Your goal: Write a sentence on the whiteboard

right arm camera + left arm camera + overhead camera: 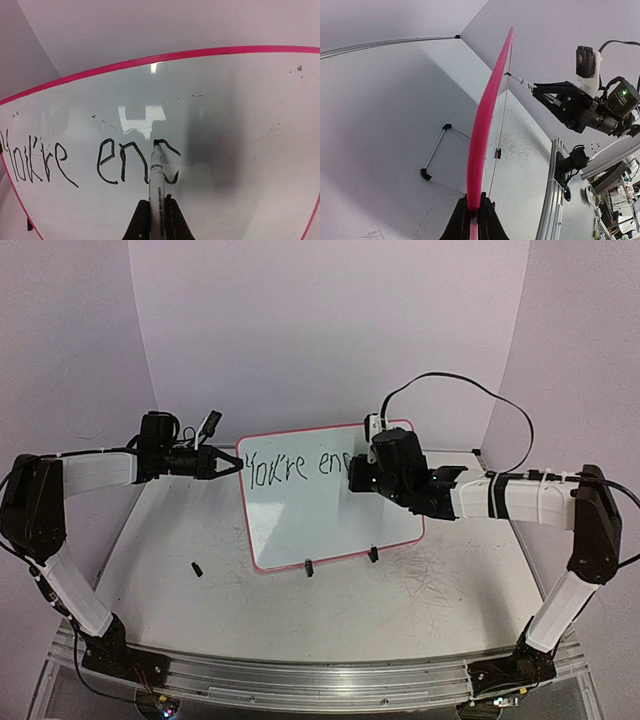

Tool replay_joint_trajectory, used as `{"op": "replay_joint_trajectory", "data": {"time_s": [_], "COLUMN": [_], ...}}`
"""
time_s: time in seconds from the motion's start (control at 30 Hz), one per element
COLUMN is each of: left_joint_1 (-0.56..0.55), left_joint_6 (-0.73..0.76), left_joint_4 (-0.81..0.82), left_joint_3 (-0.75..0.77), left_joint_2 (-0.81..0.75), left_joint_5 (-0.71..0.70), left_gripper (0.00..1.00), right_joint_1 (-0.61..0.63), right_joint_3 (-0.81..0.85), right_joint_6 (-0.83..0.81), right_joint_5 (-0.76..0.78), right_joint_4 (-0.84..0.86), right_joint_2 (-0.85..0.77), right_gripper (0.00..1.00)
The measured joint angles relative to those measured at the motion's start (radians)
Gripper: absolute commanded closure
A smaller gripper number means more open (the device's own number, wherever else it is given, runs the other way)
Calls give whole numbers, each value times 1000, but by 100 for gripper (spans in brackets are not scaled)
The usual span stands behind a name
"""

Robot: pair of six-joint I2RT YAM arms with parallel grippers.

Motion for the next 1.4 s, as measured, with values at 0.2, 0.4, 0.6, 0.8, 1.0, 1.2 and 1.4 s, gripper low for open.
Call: {"op": "replay_joint_trajectory", "data": {"time_s": [0.2, 0.4, 0.6, 0.8, 1.0, 1.2, 1.4], "left_joint_1": [0, 0, 0, 0, 0, 0, 0], "left_joint_6": [2, 3, 3, 3, 3, 3, 3], "left_joint_4": [0, 0, 0, 0, 0, 0, 0], "left_joint_3": [0, 0, 0, 0, 0, 0, 0], "left_joint_2": [0, -1, -1, -2, -2, -2, -2], "left_joint_5": [2, 7, 8, 8, 8, 8, 8], "left_gripper": [100, 100, 100, 100, 100, 100, 100], "right_joint_1": [-1, -33, -48, -48, -48, -48, -47], "right_joint_3": [-47, -158, -150, -106, -86, -81, -80], "right_joint_6": [1, 0, -6, -16, -18, -16, -11], "right_joint_5": [-3, -43, -54, -56, -47, -39, -29], "right_joint_4": [24, 45, 56, 58, 56, 52, 46], "right_joint_2": [-33, -134, -131, -100, -73, -54, -53], "right_gripper": [100, 100, 100, 100, 100, 100, 100]}}
